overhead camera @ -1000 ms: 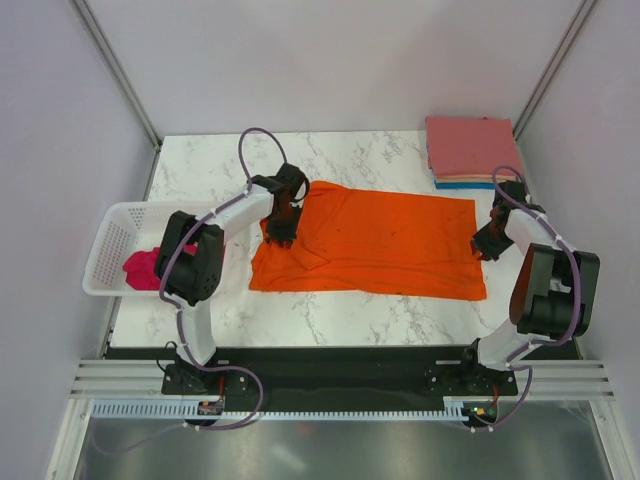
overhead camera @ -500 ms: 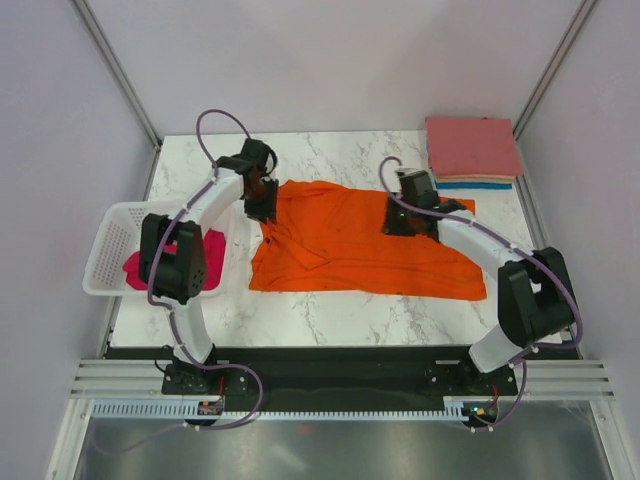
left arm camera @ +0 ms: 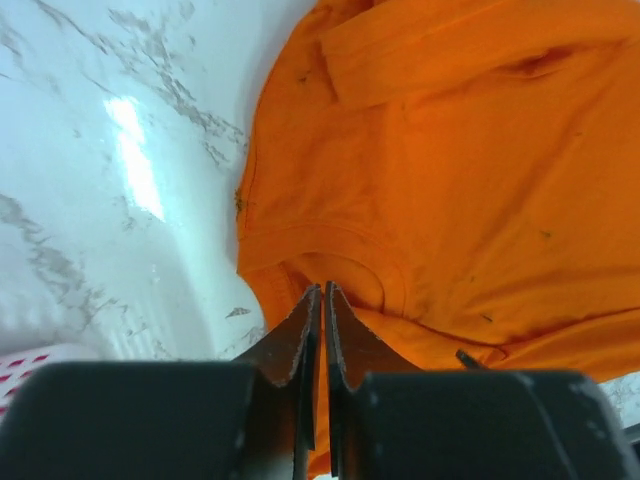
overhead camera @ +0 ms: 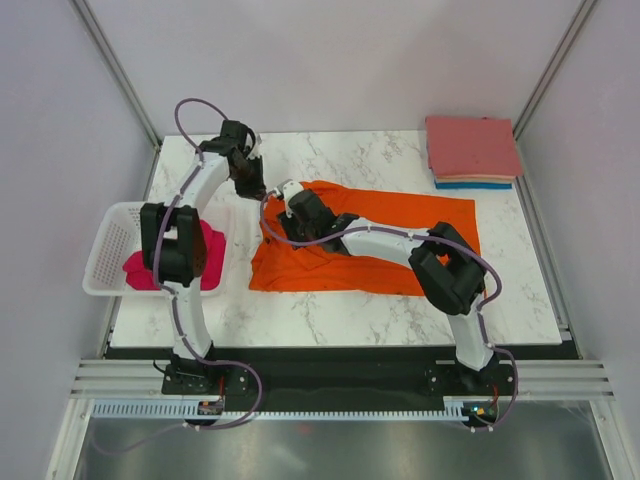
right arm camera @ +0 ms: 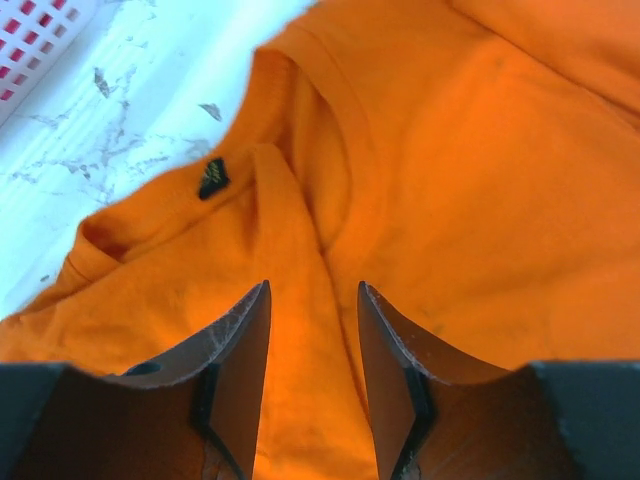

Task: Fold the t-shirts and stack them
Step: Fold the tshirt

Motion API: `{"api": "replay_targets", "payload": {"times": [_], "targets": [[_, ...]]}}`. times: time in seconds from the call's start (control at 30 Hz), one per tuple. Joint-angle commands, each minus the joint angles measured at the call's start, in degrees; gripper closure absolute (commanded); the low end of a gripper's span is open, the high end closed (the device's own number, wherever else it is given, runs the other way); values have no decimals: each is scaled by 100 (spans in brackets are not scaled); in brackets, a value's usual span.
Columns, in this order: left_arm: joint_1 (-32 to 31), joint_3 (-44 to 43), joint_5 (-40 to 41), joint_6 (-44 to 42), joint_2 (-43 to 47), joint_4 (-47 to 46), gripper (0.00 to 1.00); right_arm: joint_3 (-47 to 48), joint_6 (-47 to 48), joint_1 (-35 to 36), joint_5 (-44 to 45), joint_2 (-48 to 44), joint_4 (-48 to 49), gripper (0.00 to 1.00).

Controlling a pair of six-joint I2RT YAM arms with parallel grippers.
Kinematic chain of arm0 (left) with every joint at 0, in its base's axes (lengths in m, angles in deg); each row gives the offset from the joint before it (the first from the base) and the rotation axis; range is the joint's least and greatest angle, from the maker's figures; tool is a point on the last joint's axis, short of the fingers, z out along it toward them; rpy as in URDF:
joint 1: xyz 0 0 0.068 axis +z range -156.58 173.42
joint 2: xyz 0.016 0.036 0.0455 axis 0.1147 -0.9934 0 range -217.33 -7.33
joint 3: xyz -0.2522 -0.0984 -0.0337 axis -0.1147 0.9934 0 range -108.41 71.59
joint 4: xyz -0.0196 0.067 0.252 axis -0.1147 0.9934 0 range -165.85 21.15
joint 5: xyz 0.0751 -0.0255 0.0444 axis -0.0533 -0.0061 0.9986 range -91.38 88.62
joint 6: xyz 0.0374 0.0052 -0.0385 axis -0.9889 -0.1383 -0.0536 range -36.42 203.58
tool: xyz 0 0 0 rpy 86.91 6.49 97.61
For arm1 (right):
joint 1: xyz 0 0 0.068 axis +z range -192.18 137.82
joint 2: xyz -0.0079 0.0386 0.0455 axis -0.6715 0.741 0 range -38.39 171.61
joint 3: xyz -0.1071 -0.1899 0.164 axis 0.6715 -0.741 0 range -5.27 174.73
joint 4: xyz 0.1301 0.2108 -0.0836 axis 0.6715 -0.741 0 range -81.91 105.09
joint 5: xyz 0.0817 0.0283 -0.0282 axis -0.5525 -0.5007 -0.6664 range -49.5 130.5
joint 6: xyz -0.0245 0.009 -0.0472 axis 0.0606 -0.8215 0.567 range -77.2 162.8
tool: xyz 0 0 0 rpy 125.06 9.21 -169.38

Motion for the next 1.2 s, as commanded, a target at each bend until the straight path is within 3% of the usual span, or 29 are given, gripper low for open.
{"api": "replay_targets", "payload": {"times": [0.0, 0.17, 0.6, 0.7, 0.73, 0.77, 0.87, 1.17], "targets": [[-17, -228, -210, 94, -518, 72, 93, 497, 436, 146, 219, 369, 633, 52], [-17, -395, -131, 129, -862, 72, 98, 902, 690, 330, 185, 757, 660, 51], [-17, -387, 142, 173, -1153, 72, 97, 1236, 1148, 480, 518, 1416, 616, 51], [-17, -361, 159, 199, -1179, 72, 97, 1280, 1174, 497, 764, 1469, 616, 64], [-17, -360, 168, 190, -1170, 81, 97, 1289, 1174, 506, 895, 1469, 616, 80], [-8, -343, 212, 199, -1170, 72, 96, 1289, 1166, 506, 1158, 1452, 616, 87], [-17, -316, 326, 190, -1188, 72, 97, 1158, 1148, 506, 1449, 1172, 668, 99], [-17, -237, 493, 155, -1214, 72, 96, 868, 990, 506, 1503, 722, 721, 97]]}}
